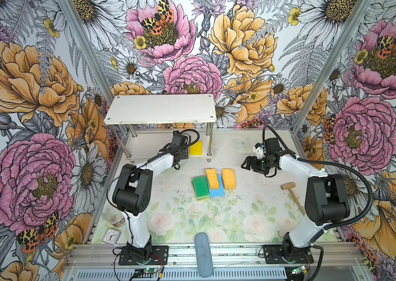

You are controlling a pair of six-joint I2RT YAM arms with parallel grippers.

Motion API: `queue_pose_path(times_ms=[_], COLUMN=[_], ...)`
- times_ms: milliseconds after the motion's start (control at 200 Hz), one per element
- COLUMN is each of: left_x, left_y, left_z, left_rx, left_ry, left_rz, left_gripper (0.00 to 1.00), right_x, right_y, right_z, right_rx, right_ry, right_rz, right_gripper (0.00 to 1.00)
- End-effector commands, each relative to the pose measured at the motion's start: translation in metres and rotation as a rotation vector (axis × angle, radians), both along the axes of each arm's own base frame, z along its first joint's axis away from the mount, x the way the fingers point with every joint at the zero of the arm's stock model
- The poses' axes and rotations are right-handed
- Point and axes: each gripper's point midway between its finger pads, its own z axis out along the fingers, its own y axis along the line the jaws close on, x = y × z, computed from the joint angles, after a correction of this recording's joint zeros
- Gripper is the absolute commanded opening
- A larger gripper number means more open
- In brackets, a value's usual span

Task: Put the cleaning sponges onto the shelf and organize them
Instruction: 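Lower the yellow sponge onto the shelf beside the other yellow sponge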

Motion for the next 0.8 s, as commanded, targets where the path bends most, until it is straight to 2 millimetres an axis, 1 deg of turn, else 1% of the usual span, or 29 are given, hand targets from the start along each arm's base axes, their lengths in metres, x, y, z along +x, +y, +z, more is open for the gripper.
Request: queue_pose_path(times_ms=[0, 110, 270, 365, 480, 671, 686, 796], left_x=[0.006, 0.008, 0.012, 0.015, 0.018, 0.021, 0.02, 0.02], left_y=[-0.002, -0.002, -0.004, -0.005, -0.001, 0.0, -0.005, -0.007], left_z=[0.005, 0.004, 0.01, 0.009, 0.006, 0.005, 0.004, 0.0], left_rx=[-0.012, -0.013, -0.017, -0.016, -0.023, -0.026, -0.045, -0.059], left_ry=[-0.005, -0.003, -0.015, -0.008, 0.002, 0.006, 0.014, 0.023], left_rz=[-0.016, -0.015, -0.025, -0.032, -0.02, -0.014, -0.033, -0.042], left_gripper=[0.62, 0.62, 0.62, 0.62, 0.62, 0.62, 0.62, 0.63], right_x=[0.003, 0.003, 0.004, 0.004, 0.004, 0.004, 0.005, 0.005], right_y=[0.003, 0.002, 0.002, 0.002, 0.002, 0.002, 0.002, 0.002], right_z=[0.009, 0.009, 0.009, 0.009, 0.009, 0.01, 0.01, 0.01], right_rx=[0.006, 0.006, 0.005, 0.006, 0.006, 0.007, 0.007, 0.007], right_ry=[-0.037, -0.038, -0.039, -0.037, -0.038, -0.039, -0.039, -0.038], right_rz=[0.005, 0.005, 0.004, 0.005, 0.005, 0.003, 0.003, 0.004], right_gripper=[0.84, 0.84, 0.84, 0.84, 0.84, 0.84, 0.84, 0.84])
